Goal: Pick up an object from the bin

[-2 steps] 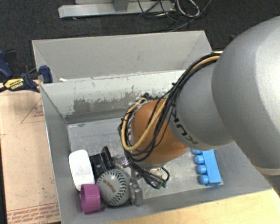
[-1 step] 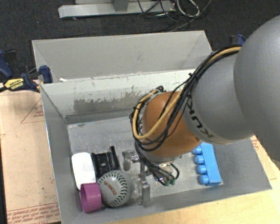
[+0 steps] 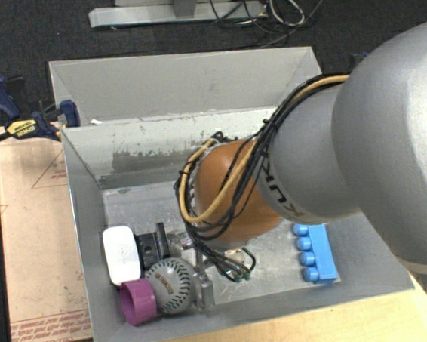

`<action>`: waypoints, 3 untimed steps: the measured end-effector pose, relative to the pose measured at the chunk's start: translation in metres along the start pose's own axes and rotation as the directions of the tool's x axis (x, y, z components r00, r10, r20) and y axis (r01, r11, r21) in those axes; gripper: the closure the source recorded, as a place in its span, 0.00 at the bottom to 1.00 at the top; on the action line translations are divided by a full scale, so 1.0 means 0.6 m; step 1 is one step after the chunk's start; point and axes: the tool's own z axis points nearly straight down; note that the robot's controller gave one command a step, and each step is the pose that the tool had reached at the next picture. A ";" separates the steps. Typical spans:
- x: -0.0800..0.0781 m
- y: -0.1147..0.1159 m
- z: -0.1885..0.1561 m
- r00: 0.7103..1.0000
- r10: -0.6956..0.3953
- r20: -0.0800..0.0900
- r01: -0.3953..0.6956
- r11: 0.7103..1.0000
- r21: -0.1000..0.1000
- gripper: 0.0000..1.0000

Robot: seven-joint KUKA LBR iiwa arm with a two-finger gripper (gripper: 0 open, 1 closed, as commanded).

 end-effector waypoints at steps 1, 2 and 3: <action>-0.001 0.004 0.000 1.000 -0.002 0.001 0.002 1.000 -0.002 0.00; -0.001 0.009 -0.055 1.000 -0.030 0.003 0.030 1.000 -0.002 0.00; -0.004 0.009 -0.058 1.000 -0.029 0.007 0.029 1.000 -0.002 0.00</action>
Offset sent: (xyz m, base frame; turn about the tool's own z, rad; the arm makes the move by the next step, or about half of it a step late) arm -0.0018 0.0055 0.0337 -0.0330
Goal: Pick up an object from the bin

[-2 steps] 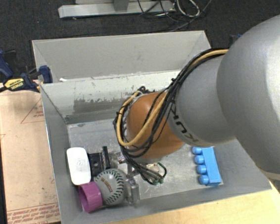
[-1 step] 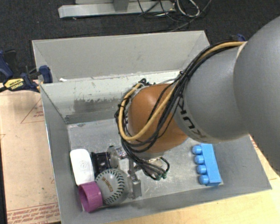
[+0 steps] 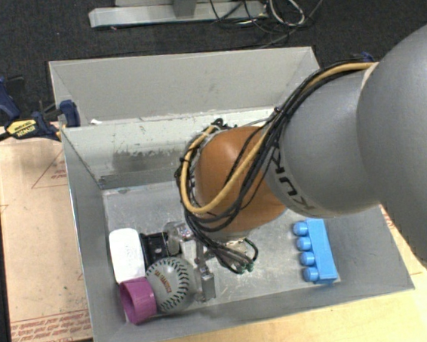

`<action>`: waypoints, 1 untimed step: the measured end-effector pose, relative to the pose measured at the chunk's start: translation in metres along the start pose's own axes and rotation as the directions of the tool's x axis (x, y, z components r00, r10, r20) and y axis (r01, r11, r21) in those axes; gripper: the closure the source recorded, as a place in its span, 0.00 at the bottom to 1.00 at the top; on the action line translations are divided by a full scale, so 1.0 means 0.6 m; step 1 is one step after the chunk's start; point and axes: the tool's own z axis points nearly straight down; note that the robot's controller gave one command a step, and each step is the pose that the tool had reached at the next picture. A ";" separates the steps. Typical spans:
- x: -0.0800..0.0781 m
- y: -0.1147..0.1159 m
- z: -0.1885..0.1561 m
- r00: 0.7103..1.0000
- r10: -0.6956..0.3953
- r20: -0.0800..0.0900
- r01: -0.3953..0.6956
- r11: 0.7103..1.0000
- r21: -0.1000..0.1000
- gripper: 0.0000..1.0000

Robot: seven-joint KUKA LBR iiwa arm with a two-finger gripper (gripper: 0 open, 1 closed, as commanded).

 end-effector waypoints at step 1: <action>-0.034 0.039 0.109 0.999 0.039 -0.010 -0.039 0.999 0.001 0.00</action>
Offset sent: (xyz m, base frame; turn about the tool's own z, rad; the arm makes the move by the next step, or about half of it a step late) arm 0.0000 0.0000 0.0000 0.0000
